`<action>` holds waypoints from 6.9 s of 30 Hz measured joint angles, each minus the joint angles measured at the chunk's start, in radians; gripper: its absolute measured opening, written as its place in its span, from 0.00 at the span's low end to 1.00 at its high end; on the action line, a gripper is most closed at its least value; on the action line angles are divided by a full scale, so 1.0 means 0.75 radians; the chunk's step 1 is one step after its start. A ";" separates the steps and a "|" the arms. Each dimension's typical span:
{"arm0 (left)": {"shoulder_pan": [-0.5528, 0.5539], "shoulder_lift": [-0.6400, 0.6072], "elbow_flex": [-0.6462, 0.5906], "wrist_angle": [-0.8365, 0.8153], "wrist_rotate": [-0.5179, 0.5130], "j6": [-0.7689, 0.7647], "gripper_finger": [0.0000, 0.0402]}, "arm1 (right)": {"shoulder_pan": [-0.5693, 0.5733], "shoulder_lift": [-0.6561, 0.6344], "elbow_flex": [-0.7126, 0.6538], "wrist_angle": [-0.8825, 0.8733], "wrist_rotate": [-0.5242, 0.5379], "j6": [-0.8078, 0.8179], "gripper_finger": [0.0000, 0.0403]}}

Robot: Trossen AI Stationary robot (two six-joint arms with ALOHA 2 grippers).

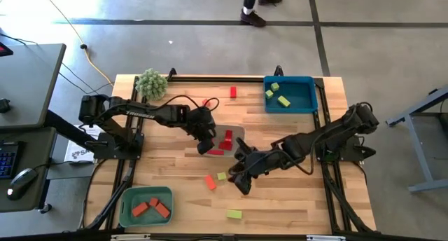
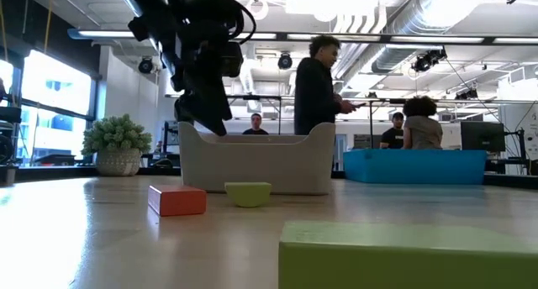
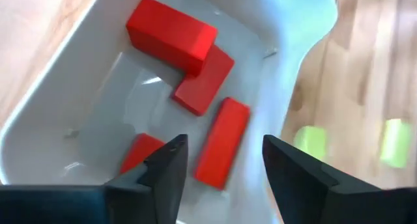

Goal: Sort & place blocks by color
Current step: Put the green wooden block into the blue bin

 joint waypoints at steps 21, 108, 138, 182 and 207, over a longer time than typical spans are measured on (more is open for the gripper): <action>-0.272 -0.322 0.007 0.000 0.118 -0.391 0.48 | 0.223 0.346 0.000 0.048 0.000 -0.140 0.54; 0.166 -0.417 0.006 0.000 -0.047 -0.014 0.48 | 0.009 0.724 0.364 -0.685 0.245 -0.655 0.25; 0.480 -0.417 0.005 -0.130 -0.195 0.368 0.48 | -0.475 0.514 0.694 -1.387 0.437 -0.548 0.25; 0.539 0.346 0.467 -0.379 -0.366 0.003 0.48 | -1.756 0.229 0.694 -1.376 0.047 -1.267 0.25; 0.599 0.508 0.645 -0.565 -0.365 0.019 0.48 | -1.806 0.241 0.047 -1.050 -0.163 -1.372 0.26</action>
